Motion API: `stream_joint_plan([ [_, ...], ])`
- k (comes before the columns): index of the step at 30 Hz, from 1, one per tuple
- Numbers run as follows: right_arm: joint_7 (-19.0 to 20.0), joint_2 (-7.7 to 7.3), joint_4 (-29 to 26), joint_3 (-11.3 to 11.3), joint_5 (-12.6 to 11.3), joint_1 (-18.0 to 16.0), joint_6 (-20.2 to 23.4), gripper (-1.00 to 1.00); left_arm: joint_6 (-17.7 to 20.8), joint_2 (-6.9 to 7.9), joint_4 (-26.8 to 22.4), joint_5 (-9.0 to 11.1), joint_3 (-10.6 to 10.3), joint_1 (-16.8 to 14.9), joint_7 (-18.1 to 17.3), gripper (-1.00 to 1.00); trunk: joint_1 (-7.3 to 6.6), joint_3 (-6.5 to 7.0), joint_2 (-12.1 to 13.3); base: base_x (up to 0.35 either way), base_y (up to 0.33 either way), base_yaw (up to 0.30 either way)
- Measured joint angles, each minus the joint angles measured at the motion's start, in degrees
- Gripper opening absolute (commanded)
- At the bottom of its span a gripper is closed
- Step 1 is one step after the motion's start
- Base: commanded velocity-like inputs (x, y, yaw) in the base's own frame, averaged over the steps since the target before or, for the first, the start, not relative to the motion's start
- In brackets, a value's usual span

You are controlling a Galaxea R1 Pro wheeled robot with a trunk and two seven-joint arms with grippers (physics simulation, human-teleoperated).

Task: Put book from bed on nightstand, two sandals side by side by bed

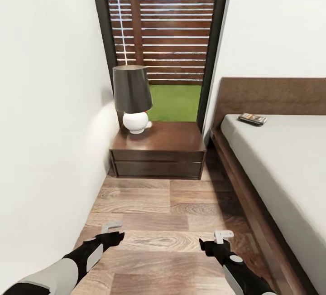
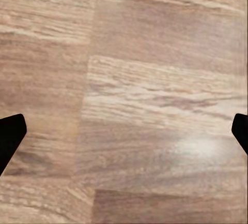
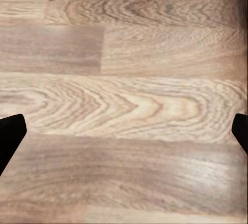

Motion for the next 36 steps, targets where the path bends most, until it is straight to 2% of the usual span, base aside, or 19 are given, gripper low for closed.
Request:
stream_joint_plan([
  [10,0.0,0.00,0.0,0.0,0.0,0.0,0.0,1.00,-2.4,0.08,0.0,0.0,0.0,0.0,0.0,1.00,-0.23,2.22,0.1,0.035,-0.026,0.000],
  [29,-0.2,0.00,0.0,0.1,0.0,0.0,0.2,1.00,-2.4,0.01,-0.1,-0.1,0.0,0.0,0.0,1.00,-0.72,6.41,0.4,0.000,0.000,0.000],
  [36,-0.2,0.00,0.0,0.0,0.0,0.0,0.3,1.00,-2.4,0.01,0.0,-0.1,0.0,0.0,0.0,1.00,-0.90,7.56,0.5,0.000,0.000,0.000],
])
